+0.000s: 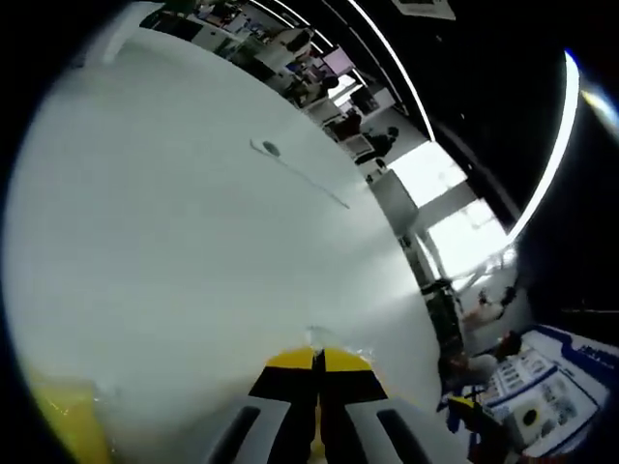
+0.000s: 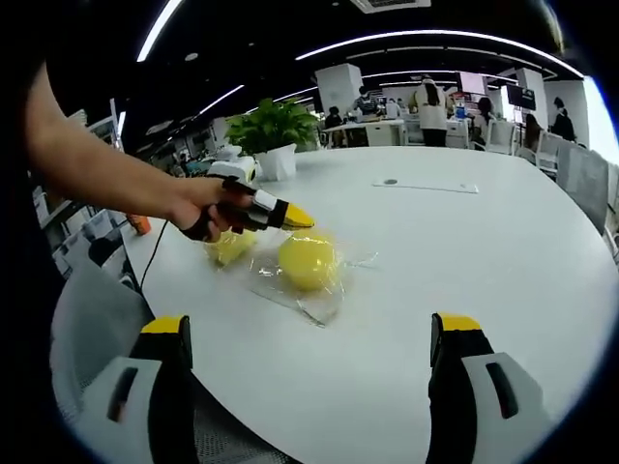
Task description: Compare the silicone blocks by pressing each to a similar depth, holding the contact briefly, and releasing to observe deformation and rebound differences across the visible hardness samples.
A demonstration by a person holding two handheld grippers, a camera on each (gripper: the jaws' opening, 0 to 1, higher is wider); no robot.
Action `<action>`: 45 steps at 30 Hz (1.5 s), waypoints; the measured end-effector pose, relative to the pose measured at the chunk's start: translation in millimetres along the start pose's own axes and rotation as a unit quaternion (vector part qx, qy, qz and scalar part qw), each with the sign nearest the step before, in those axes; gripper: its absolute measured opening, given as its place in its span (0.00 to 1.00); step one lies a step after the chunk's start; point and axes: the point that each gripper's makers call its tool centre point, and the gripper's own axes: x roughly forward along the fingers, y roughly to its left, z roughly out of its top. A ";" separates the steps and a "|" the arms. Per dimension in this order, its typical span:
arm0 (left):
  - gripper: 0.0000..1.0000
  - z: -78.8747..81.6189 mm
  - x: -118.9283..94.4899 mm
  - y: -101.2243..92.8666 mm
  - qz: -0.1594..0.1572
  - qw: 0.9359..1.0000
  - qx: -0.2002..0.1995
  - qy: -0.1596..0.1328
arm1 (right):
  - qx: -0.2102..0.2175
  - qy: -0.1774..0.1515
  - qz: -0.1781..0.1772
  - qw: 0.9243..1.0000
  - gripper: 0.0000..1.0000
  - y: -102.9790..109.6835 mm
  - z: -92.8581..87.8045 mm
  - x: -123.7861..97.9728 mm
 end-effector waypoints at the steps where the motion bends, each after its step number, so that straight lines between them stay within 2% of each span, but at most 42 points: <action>1: 0.00 1.4 -2.7 -2.3 -0.002 1.000 0.000 -0.001 | 0.002 -0.002 0.001 1.000 0.96 0.6 0.8 -0.2; 7: 0.00 6.3 -14.5 -13.4 -0.007 1.000 0.023 -0.011 | -0.011 -0.009 0.013 1.000 0.96 6.2 9.6 0.5; 10: 0.00 8.2 -24.8 -25.5 -0.015 0.998 0.050 -0.022 | 0.008 -0.028 0.009 1.000 0.96 7.6 18.8 -1.4; 14: 0.00 12.1 -34.3 -33.4 -0.020 0.997 0.068 -0.037 | -0.013 -0.024 0.016 1.000 0.96 14.3 16.7 4.4; 18: 0.00 17.5 -42.2 -39.1 -0.022 0.995 0.082 -0.042 | -0.013 -0.027 0.004 1.000 0.96 6.4 18.3 9.9; 21: 0.00 24.4 -51.3 -44.2 -0.025 0.995 0.091 -0.045 | -0.005 -0.044 -0.007 0.999 0.96 -0.2 31.7 8.5; 23: 0.00 27.6 -54.9 -48.6 -0.029 0.994 0.097 -0.051 | -0.012 -0.043 -0.004 0.999 0.96 -2.9 34.6 9.4; 25: 0.00 27.7 -58.0 -54.9 -0.033 0.993 0.100 -0.054 | 0.001 -0.047 0.006 0.999 0.96 -5.0 39.1 7.8; 27: 0.00 29.5 -62.8 -63.9 -0.032 0.989 0.128 -0.060 | 0.011 -0.061 0.005 0.998 0.96 -7.9 46.4 5.1; 36: 0.00 48.1 -81.8 -84.3 -0.046 0.984 0.147 -0.088 | 0.002 -0.065 0.011 0.998 0.96 -13.0 54.7 3.5; 38: 0.00 53.0 -88.5 -91.2 -0.053 0.983 0.151 -0.091 | 0.021 -0.079 0.028 0.996 0.96 -6.0 64.8 1.8; 40: 0.00 56.0 -94.4 -100.7 -0.062 0.980 0.171 -0.086 | 0.004 -0.080 0.028 0.996 0.96 -4.7 71.0 0.8; 41: 0.00 56.8 -95.4 -102.2 -0.064 0.979 0.176 -0.085 | -0.009 -0.091 0.028 0.995 0.96 -3.4 78.8 0.4; 43: 0.00 62.4 -99.5 -109.2 -0.071 0.977 0.182 -0.088 | -0.007 -0.096 0.031 0.995 0.96 -2.2 85.3 0.4; 45: 0.00 67.1 -104.4 -124.0 -0.093 0.972 0.191 -0.096 | -0.010 -0.107 0.030 0.994 0.96 -2.1 91.4 0.8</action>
